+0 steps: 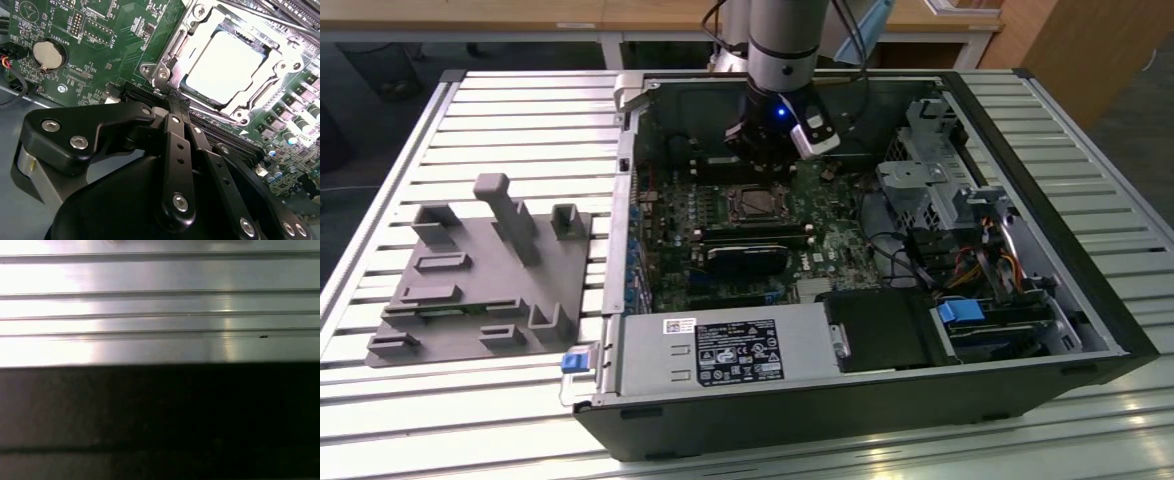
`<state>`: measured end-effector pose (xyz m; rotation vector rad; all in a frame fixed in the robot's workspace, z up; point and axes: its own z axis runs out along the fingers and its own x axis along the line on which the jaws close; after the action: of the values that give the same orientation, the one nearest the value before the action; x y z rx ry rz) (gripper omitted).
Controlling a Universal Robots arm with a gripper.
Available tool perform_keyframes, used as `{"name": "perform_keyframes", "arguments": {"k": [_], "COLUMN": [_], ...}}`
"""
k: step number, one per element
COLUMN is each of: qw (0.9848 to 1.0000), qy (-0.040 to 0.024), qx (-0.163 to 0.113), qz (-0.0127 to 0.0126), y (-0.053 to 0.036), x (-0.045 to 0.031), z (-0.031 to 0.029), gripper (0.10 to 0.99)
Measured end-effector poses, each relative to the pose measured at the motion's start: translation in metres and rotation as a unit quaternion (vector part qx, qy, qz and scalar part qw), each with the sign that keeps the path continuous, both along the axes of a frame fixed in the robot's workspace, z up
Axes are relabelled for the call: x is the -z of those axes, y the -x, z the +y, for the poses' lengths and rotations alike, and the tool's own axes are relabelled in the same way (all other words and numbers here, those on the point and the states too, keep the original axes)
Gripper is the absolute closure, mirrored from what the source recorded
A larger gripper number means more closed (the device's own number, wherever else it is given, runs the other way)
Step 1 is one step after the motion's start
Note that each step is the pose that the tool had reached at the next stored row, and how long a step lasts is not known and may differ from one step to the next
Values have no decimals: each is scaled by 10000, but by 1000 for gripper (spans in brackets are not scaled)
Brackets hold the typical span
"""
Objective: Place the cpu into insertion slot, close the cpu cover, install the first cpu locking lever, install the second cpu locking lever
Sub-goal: 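Install the first cpu locking lever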
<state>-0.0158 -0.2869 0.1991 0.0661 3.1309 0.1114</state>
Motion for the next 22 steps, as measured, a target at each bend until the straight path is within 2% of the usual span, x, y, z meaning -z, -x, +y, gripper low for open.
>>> {"name": "perform_keyframes", "arguments": {"k": [6, 13, 22], "qw": [10000, 10000, 10000], "qy": [-1, 72, 100], "qx": [0, 0, 0], "qz": [-2, -1, -4], "y": [0, 0, -1], "x": [-28, -5, -7], "z": [1, 0, 2], "gripper": [980, 980, 980]}}
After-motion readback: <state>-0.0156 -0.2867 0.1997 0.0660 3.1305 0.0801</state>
